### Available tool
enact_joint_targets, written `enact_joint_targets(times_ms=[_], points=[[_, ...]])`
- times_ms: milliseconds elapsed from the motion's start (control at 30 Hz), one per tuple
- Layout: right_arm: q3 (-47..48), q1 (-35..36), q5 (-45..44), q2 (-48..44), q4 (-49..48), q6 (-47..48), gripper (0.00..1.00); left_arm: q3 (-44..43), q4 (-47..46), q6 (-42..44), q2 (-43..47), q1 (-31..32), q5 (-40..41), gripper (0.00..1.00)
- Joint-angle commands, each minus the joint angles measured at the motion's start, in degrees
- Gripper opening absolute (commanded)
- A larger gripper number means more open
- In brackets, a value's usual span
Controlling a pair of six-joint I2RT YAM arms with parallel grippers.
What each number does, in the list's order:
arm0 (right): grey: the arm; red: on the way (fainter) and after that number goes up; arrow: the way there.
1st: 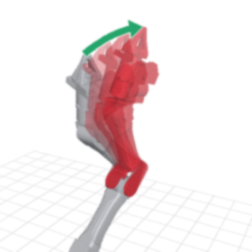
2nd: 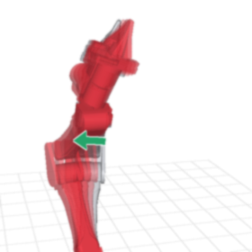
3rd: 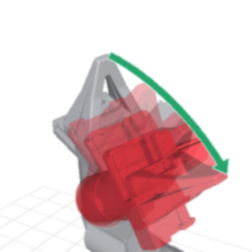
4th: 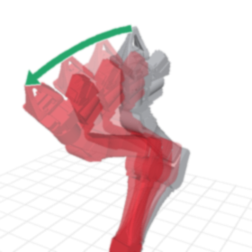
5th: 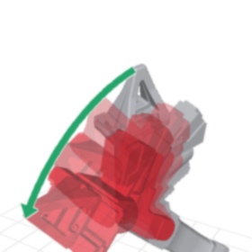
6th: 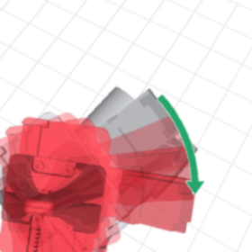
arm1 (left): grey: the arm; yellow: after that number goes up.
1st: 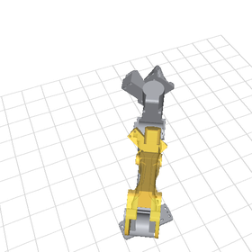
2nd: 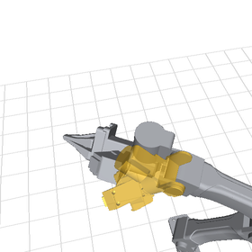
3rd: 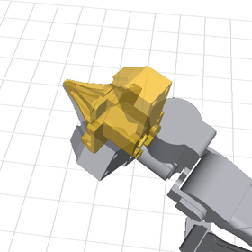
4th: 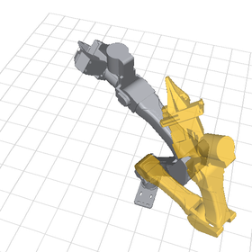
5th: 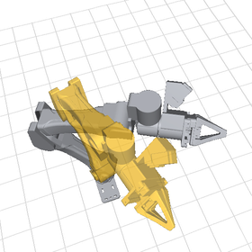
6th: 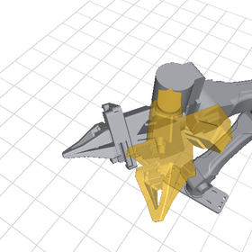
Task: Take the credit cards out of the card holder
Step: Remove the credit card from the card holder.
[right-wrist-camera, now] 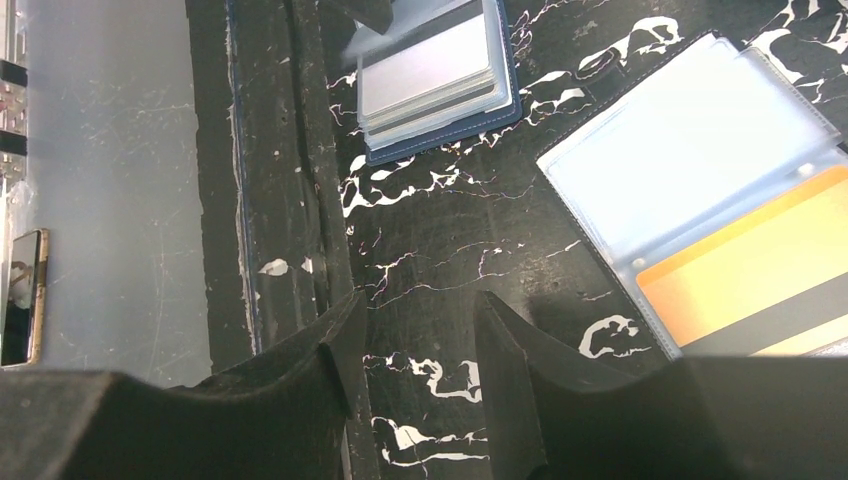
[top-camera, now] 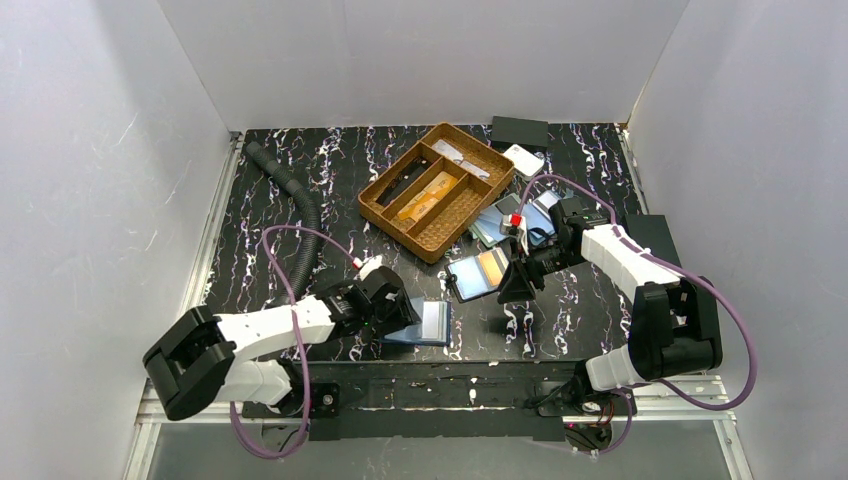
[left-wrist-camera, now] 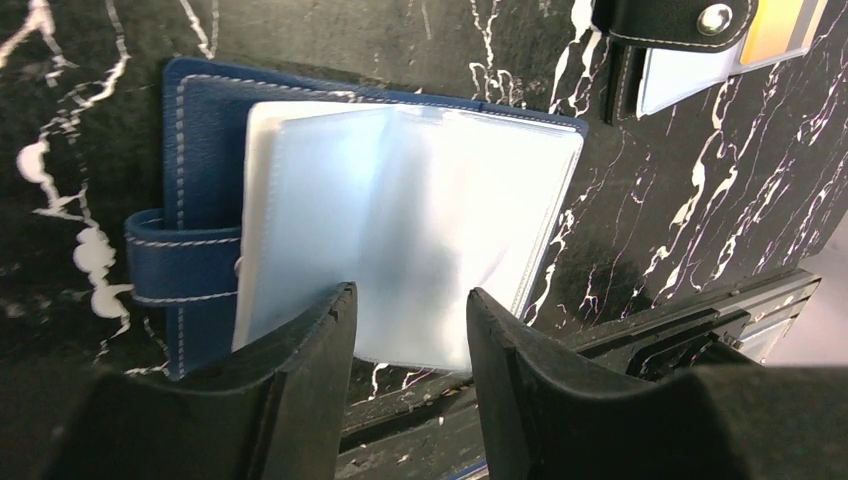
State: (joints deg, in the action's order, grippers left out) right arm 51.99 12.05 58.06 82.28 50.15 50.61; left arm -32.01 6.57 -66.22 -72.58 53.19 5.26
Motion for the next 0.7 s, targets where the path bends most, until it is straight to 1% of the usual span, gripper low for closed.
enact_joint_targets(times_ms=[0, 200, 267, 333, 433, 500, 567, 667], points=[[1.89, -0.19, 1.97, 0.53, 1.79, 1.68, 0.53, 1.59, 4.29, -0.36, 3.93, -1.03, 2.21, 0.44], [1.91, -0.19, 2.05, 0.73, 2.08, 1.97, 0.53, 0.57, 11.84, 0.57, 7.92, -1.28, 7.06, 0.43], [1.93, -0.19, 2.13, 0.69, 2.19, 2.09, 0.53, 0.37, 12.38, 1.45, 9.04, -1.3, 7.52, 0.44], [1.92, -0.19, 2.14, 0.82, 2.28, 2.19, 0.53, 0.8, 9.35, 4.77, 9.79, -1.39, 5.79, 0.45], [1.98, -0.19, 2.22, 0.95, 2.43, 2.38, 0.53, 1.17, 2.34, 10.7, 9.66, -1.25, -0.09, 0.45], [1.98, -0.19, 2.22, 1.0, 2.49, 2.36, 0.53, -0.47, 1.74, 13.08, 8.51, -0.41, -0.96, 0.45], [2.06, -0.19, 2.23, 1.05, 2.45, 2.45, 0.53, -3.84, 4.73, 14.32, 6.46, 1.14, 0.77, 0.45], [2.14, -0.19, 2.23, 1.19, 2.64, 2.62, 0.53, -11.35, 13.48, 14.49, 0.71, 4.0, 6.01, 0.47]])
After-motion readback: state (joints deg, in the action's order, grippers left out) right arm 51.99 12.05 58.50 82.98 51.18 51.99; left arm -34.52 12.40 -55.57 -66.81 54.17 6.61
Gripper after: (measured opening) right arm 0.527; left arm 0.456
